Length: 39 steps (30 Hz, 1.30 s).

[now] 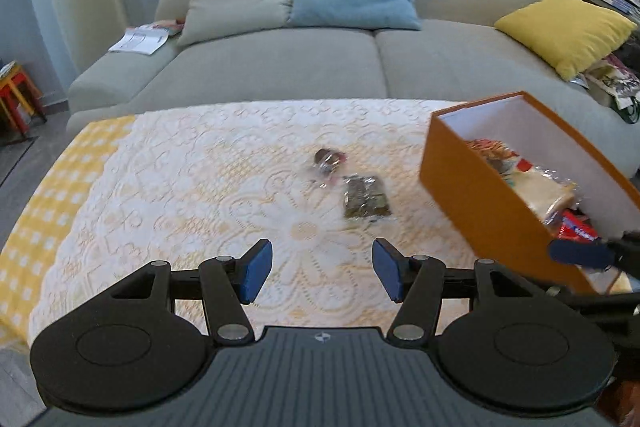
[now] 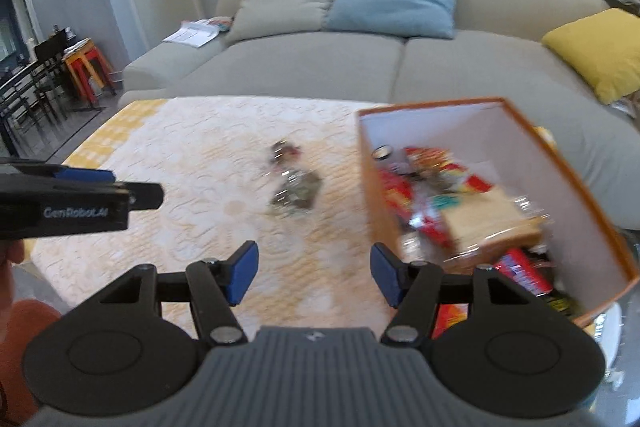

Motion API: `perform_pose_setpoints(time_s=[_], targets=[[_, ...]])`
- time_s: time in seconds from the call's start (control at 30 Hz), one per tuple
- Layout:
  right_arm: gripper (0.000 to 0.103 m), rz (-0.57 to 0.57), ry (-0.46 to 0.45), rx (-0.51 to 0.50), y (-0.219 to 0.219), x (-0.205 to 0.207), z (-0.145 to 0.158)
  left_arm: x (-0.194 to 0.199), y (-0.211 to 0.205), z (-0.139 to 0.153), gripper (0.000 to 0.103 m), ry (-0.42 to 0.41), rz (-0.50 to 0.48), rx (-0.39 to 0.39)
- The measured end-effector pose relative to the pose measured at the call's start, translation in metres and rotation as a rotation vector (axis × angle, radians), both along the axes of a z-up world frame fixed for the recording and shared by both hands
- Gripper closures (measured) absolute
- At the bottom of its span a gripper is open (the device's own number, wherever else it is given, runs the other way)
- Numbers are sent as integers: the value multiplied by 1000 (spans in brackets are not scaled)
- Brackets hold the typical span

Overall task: Organize snacks
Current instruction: 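Move both grippers back toward the brown candy and small nut bag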

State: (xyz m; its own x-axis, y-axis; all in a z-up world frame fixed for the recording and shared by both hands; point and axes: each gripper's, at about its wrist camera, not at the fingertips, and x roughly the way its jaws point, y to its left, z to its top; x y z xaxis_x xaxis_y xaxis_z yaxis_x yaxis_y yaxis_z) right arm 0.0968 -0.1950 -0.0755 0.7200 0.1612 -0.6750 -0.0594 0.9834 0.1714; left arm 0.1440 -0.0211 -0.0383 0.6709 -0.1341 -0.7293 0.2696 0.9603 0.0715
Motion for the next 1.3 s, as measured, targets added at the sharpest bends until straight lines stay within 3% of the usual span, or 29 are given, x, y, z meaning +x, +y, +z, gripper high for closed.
perform_pose_setpoints(time_s=[0.2, 0.47, 0.93, 1.3], targets=[[42, 40, 78, 4, 17, 16, -29, 10, 11, -23, 35, 58, 26, 0], [42, 3, 69, 34, 17, 52, -42, 31, 12, -50, 35, 95, 39, 37], [26, -97, 68, 77, 36, 154, -74, 109, 31, -72, 35, 100, 99, 62], [28, -75, 108, -11, 52, 212, -112, 150, 21, -91, 38, 47, -49, 87]])
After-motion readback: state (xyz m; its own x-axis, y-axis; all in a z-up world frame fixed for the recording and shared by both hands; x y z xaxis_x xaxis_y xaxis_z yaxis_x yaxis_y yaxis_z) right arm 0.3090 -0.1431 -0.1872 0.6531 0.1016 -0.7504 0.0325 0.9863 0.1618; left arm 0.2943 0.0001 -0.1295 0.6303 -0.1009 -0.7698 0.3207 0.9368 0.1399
